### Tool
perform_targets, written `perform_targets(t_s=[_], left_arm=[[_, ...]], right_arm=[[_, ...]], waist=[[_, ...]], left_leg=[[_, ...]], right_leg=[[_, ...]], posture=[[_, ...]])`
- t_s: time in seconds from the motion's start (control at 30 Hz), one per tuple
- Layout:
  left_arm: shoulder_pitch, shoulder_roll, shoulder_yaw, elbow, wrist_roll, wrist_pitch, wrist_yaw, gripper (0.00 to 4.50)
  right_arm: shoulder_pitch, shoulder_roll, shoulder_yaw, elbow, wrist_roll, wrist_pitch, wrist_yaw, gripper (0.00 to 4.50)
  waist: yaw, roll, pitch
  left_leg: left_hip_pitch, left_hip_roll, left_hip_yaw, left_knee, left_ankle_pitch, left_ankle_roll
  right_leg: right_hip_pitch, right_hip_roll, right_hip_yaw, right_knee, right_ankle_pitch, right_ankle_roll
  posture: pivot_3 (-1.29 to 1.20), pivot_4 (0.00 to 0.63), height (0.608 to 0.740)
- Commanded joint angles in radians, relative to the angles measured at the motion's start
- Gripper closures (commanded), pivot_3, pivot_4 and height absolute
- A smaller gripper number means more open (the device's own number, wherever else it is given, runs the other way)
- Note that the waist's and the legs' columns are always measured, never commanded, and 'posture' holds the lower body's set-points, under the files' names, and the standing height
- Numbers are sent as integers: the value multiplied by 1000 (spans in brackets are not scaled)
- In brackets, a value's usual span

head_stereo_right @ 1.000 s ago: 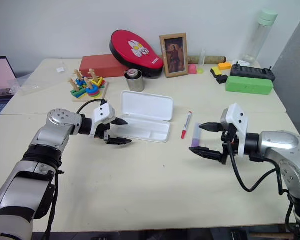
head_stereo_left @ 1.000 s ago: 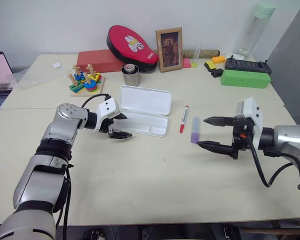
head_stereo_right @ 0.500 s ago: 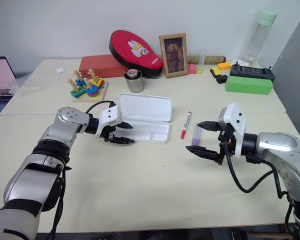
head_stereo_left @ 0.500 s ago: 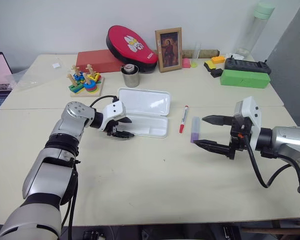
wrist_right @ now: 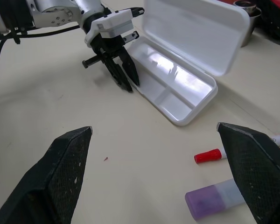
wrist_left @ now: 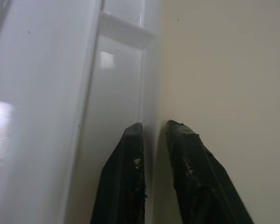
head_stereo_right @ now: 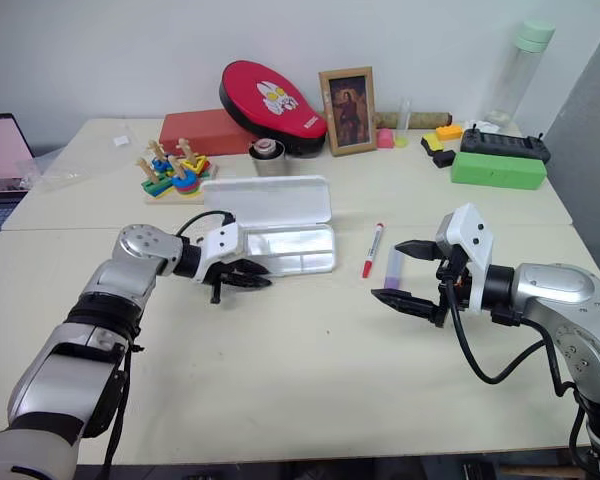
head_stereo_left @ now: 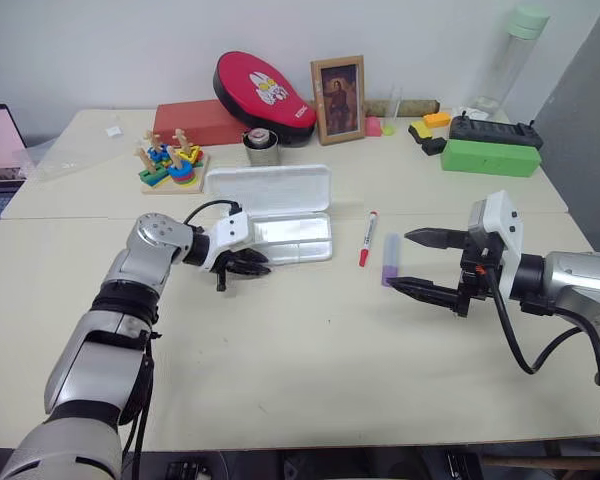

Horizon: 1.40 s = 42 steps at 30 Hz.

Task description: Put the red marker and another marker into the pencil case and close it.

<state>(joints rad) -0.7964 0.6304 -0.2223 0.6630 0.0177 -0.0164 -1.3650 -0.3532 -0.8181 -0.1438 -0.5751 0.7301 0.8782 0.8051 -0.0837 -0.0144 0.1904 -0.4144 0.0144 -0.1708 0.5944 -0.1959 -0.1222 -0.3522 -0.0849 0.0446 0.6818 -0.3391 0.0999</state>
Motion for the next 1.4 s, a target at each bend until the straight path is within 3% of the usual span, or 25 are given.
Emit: perform_targets(t_s=[0.03,0.53,1.03,1.4], left_arm=[[44,7,-6,-113,-15,56,-15,4458],[95,20,-27,-171,-6,108,-18,4458],[359,97,-42,-673,-95,314,-36,4458],[431,153,-43,-772,-102,350,0,4458]], right_arm=[[-10,-7,-20,-26,21,-16,-3,0],[-30,-4,-16,-19,22,-22,-1,0],[25,-59,-66,-72,109,0,12,0],[16,-66,-34,-49,102,-16,27,0]], waist=[[0,0,0],[0,0,0],[1,0,0],[3,1,0]], left_leg=[[0,0,0,0,0,0],[1,0,0,1,0,0],[1,0,0,1,0,0],[2,0,0,0,0,0]], right_leg=[[0,0,0,0,0,0],[1,0,0,1,0,0],[1,0,0,0,0,0],[2,0,0,0,0,0]], posture=[[0,150,740],[0,150,740],[0,150,740],[0,150,740]])
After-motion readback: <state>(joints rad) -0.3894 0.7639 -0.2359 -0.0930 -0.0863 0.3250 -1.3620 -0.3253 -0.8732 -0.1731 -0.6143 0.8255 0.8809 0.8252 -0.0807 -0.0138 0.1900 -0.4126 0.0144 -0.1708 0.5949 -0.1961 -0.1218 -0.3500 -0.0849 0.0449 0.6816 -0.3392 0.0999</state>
